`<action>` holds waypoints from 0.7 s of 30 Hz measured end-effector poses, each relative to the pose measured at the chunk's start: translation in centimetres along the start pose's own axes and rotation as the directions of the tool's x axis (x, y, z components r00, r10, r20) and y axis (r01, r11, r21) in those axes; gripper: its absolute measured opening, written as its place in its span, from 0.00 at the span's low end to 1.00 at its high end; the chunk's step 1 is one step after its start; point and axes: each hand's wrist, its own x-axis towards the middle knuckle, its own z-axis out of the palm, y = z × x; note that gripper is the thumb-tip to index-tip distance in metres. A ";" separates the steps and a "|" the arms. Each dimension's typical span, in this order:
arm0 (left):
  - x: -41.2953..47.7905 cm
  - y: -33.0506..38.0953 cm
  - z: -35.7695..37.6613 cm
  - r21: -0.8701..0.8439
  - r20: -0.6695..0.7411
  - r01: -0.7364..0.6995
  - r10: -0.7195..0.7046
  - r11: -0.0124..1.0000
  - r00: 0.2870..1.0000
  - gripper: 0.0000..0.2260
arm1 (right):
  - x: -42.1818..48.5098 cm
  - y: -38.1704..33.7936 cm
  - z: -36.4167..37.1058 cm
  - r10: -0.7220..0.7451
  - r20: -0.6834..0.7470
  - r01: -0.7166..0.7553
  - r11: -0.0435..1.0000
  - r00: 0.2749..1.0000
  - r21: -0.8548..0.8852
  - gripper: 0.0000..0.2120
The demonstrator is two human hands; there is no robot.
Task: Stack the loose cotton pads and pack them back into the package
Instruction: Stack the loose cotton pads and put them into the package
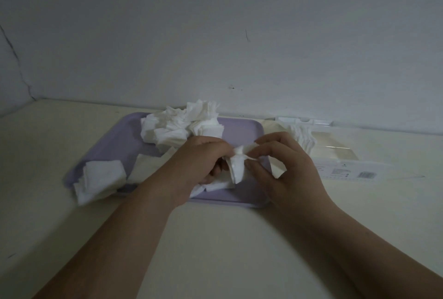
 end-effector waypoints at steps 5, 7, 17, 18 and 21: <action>0.3 -0.3 -0.6 0.042 -0.056 -0.064 0.066 0.997 0.996 0.14 | 0.2 -0.8 -0.5 -0.026 -0.044 0.030 0.996 0.999 0.090 0.06; 0.2 -0.5 -0.8 0.235 -0.058 -0.151 0.169 0.960 0.984 0.11 | 0.3 -1.0 -0.9 0.071 -0.018 -0.065 0.976 0.997 0.208 0.07; -0.4 -0.7 -0.3 0.307 0.140 -0.290 0.258 0.907 0.956 0.09 | 0.6 -0.5 -0.7 0.408 0.093 -0.411 0.827 0.908 0.383 0.08; -0.3 -0.8 -0.3 0.294 0.142 -0.294 0.263 0.909 0.954 0.09 | 0.6 -0.5 -0.7 0.413 0.097 -0.417 0.824 0.905 0.383 0.09; -0.2 -0.9 -0.3 0.273 0.152 -0.301 0.268 0.914 0.951 0.10 | 0.6 -0.3 -0.5 0.425 0.101 -0.429 0.818 0.900 0.382 0.10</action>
